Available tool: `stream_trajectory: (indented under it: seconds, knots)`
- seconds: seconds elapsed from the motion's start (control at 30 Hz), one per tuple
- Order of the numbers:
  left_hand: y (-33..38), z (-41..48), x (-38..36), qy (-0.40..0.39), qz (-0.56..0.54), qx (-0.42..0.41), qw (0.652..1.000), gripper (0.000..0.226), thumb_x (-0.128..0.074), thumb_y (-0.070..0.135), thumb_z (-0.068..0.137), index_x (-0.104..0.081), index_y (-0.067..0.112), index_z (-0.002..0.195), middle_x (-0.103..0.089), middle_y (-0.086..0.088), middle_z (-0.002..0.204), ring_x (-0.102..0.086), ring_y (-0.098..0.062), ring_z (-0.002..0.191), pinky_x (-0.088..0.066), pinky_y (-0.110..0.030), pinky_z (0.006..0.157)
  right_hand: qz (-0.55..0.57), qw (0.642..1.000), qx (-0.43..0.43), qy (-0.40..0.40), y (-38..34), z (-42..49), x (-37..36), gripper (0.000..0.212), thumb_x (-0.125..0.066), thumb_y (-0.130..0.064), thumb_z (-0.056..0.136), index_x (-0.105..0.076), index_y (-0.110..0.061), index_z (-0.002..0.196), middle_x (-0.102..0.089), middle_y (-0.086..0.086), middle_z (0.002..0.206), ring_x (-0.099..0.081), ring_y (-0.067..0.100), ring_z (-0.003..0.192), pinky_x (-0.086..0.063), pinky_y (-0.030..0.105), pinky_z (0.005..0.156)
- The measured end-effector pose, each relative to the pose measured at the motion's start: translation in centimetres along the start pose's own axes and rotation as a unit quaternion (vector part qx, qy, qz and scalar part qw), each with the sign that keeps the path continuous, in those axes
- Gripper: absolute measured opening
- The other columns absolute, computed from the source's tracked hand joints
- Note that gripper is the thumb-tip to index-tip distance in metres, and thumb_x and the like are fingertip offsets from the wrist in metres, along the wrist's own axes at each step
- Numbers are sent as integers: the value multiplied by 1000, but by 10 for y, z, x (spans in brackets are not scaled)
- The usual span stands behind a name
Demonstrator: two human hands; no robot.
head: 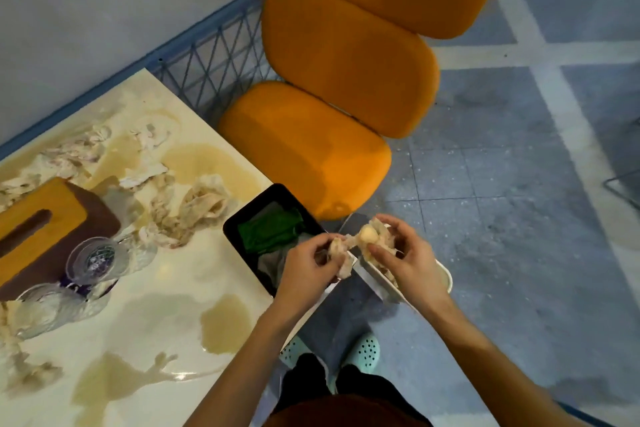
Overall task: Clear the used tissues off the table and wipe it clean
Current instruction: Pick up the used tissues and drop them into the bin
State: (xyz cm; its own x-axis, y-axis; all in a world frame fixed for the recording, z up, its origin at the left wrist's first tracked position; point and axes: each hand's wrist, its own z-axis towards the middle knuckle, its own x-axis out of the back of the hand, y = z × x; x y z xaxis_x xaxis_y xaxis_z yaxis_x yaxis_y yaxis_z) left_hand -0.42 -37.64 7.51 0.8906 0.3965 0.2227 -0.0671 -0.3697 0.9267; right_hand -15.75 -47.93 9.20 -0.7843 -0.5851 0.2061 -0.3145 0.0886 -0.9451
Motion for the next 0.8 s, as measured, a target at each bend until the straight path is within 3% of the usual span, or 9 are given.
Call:
stream_trajectory:
  seconds: [0.1,0.27,0.43,0.57,0.8]
  knots:
    - [-1,12,-34,-23,23,-3,999,19,-67,12,87,-72,21,103,-73,10,93,-69,-7,85,-58,-26,71,-1,998,-50,40,33,0,37,27,-72,-15,84,-67,-22,110,-71,-4,99,-67,15,95,-54,36,87]
    - [-8,38,-85,-57,77,-6,995,20,-64,10,87,-72,18,103,-72,11,91,-65,0,80,-51,-18,69,7,984,-149,94,102,-4,85,21,-74,-8,82,-70,-11,102,-74,7,91,-70,21,84,-58,46,81]
    - [-32,72,-131,-73,137,21,988,23,-62,10,89,-71,16,108,-72,4,97,-65,-6,87,-45,-6,70,-10,970,-218,106,155,4,105,15,-73,-1,81,-66,-9,93,-69,16,87,-66,30,80,-58,38,73]
    - [-54,94,-162,-93,185,64,976,31,-63,8,86,-65,13,117,-71,-6,108,-66,-17,91,-54,-27,82,-47,968,-232,88,193,15,114,17,-76,-12,79,-65,-17,91,-70,14,90,-68,32,84,-58,48,79]
    - [-79,107,-187,-126,221,146,956,55,-68,16,86,-51,11,138,-59,-9,133,-63,-26,110,-52,-37,94,-80,961,-257,67,209,28,124,12,-73,-23,83,-62,-20,79,-66,-2,74,-63,16,70,-55,39,70]
